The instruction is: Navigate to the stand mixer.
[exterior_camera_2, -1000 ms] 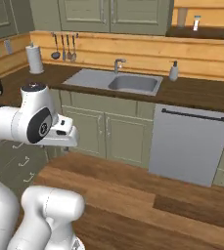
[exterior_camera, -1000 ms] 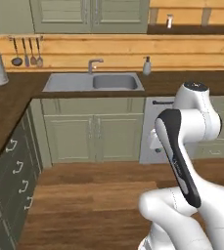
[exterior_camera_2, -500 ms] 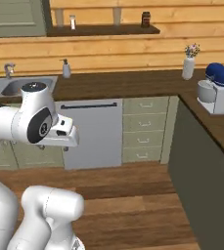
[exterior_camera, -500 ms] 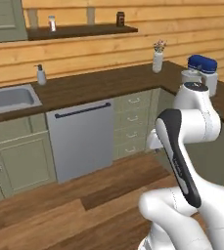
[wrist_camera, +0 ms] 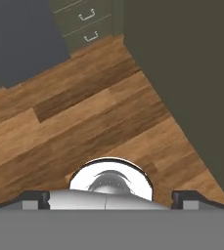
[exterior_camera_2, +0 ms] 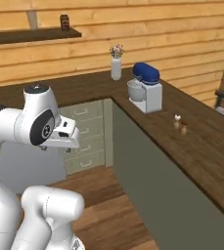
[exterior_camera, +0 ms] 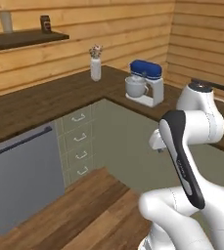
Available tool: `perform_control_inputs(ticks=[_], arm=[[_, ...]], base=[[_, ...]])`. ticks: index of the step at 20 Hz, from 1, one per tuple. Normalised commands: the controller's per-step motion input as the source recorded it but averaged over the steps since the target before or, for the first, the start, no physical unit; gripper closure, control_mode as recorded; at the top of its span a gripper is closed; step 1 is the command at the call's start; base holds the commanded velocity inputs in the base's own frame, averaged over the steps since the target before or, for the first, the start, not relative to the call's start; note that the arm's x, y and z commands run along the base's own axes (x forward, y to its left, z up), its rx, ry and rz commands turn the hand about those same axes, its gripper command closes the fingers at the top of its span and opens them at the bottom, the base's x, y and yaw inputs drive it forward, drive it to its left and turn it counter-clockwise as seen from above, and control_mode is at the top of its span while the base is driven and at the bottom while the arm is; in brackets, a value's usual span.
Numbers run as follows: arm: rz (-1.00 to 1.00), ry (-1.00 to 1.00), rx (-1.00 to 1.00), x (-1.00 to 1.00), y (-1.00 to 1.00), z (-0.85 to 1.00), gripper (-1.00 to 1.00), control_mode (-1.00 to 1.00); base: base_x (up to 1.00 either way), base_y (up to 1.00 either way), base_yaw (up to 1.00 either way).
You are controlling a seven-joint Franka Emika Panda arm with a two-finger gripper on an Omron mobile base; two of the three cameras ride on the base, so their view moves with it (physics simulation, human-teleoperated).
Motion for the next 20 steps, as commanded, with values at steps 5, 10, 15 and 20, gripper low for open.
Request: perform_control_inputs(ticks=[5,10,15,20], arm=[[0.0,0.0,0.0,0.0,0.0,0.0,-1.0,1.0],[0.0,0.0,0.0,0.0,0.0,0.0,-1.0,1.0],[0.0,0.0,0.0,0.0,0.0,0.0,-1.0,1.0],[0.0,0.0,0.0,0.0,0.0,0.0,-1.0,1.0]], base=[[1.0,0.1,-0.39],[1.0,0.0,-0.47],[0.97,0.08,-0.5],[0.83,0.33,-0.46]])
